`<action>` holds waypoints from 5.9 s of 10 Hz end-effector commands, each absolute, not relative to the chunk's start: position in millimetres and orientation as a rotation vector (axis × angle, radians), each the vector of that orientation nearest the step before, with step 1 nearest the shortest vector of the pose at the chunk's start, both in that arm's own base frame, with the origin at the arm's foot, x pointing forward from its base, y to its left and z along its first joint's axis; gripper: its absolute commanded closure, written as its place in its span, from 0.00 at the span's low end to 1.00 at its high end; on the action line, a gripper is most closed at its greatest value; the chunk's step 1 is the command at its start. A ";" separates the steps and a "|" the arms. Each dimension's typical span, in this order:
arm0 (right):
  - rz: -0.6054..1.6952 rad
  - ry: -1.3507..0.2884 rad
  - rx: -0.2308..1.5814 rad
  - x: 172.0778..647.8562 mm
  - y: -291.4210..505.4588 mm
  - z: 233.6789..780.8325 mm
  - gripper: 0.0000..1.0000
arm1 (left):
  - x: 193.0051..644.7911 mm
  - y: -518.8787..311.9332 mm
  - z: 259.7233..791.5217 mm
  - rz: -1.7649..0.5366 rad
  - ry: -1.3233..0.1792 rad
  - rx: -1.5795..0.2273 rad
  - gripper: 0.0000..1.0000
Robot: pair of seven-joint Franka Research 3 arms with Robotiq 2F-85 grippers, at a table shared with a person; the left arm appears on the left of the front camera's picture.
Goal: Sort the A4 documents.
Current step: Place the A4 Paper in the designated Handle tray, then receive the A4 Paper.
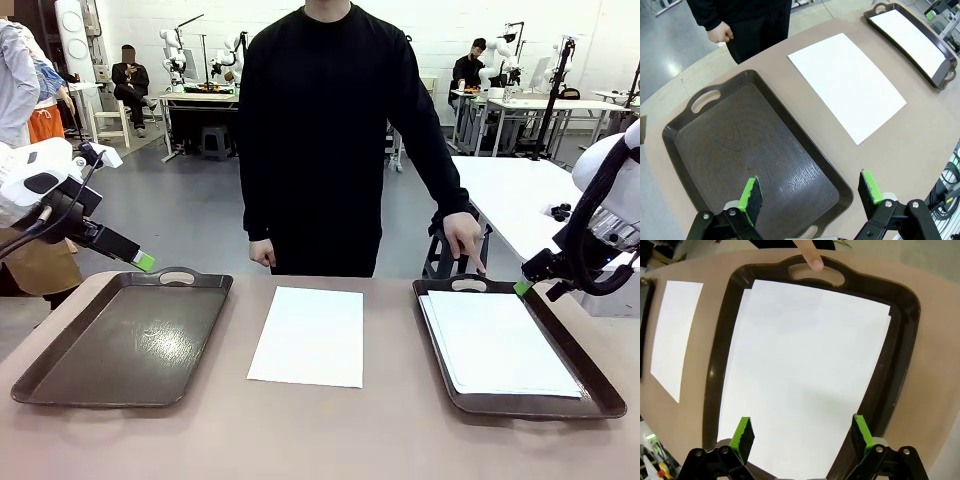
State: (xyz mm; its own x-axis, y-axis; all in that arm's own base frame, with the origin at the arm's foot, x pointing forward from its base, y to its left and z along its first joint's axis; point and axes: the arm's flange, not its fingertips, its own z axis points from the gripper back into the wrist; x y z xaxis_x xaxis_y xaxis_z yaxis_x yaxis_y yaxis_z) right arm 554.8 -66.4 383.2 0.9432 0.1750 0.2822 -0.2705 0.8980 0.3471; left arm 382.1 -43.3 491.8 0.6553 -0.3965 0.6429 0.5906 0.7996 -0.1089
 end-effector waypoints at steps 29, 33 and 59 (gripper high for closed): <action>0.988 -0.485 0.780 491.4 41.1 509.1 0.00 | 383.3 -41.3 490.5 -0.571 -0.645 -0.334 0.00; 0.995 -0.491 0.789 492.0 38.5 506.9 0.00 | 383.3 -41.3 490.5 -0.571 -0.645 -0.334 0.00; 0.995 -0.491 0.789 492.0 38.5 506.9 0.00 | 383.3 -41.3 490.5 -0.571 -0.645 -0.334 0.00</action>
